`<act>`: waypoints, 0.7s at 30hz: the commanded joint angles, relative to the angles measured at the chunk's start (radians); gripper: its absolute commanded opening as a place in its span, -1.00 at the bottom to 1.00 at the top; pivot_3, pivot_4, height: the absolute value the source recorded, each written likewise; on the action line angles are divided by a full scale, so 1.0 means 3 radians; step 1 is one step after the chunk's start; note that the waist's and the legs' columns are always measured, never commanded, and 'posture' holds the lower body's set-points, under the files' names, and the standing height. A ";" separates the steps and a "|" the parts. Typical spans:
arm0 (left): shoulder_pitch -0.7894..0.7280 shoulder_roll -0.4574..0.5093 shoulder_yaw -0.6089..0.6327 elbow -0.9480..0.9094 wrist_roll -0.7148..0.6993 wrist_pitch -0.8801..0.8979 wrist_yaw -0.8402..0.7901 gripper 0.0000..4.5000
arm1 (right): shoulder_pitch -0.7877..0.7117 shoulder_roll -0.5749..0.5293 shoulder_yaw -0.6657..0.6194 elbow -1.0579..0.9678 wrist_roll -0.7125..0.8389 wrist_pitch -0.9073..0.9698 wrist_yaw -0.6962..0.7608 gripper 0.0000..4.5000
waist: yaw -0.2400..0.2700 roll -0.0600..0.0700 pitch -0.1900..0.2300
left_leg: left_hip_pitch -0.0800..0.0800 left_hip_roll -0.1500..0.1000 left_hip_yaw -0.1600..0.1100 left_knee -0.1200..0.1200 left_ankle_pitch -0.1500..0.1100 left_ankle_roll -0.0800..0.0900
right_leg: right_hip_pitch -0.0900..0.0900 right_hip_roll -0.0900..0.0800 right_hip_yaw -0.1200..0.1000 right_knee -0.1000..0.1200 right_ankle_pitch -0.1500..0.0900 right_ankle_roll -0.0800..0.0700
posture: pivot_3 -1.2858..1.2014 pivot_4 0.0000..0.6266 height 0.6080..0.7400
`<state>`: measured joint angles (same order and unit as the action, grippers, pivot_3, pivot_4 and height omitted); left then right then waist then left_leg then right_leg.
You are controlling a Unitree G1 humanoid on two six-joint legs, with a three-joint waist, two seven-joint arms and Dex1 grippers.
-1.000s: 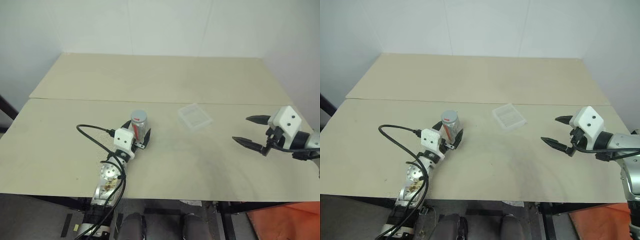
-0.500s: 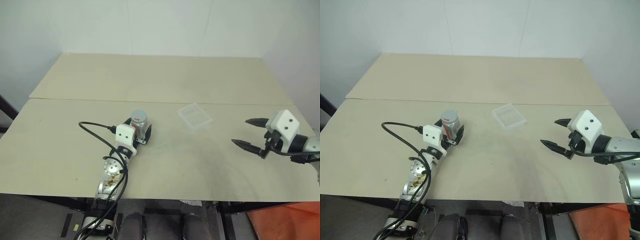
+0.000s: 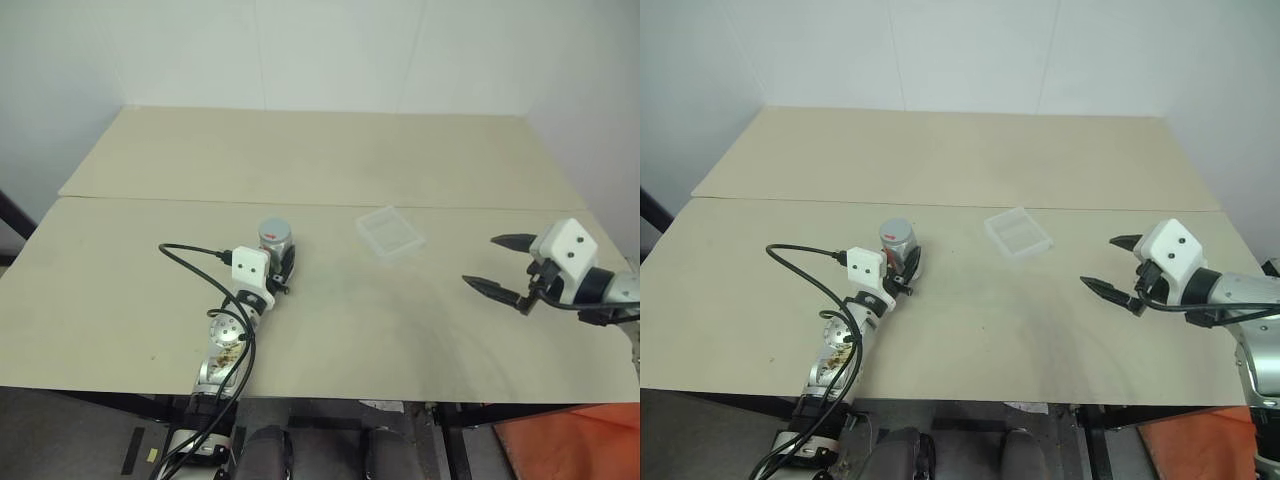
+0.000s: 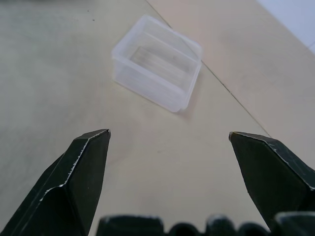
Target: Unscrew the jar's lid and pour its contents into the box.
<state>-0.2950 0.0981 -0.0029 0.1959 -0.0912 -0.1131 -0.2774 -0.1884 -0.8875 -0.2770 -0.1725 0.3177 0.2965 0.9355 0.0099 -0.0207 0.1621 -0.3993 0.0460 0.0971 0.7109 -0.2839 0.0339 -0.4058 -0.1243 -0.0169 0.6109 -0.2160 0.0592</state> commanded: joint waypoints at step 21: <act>-0.0253 0.0239 -0.0460 -0.0248 -0.0038 0.0021 -0.0815 -0.11 | -0.0630 0.1824 0.1023 -0.1157 0.0389 0.0878 -0.1591 1.00 | 0.0001 0.0002 -0.0001 | -0.0018 0.0000 -0.0007 0.0003 0.0001 -0.0001 | -0.0011 0.0000 -0.0012 0.0000 0.0000 0.0000 | 0.03 -0.52 1.00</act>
<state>-0.3445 0.1801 -0.1297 0.1369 -0.1055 -0.0667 -0.5136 -0.3546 -0.3423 0.0276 -0.4912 0.4322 0.5713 0.4662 0.0103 -0.0201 0.1618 -0.4051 0.0459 0.0951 0.7118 -0.2836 0.0336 -0.4095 -0.1243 -0.0206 0.6110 -0.2160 0.0592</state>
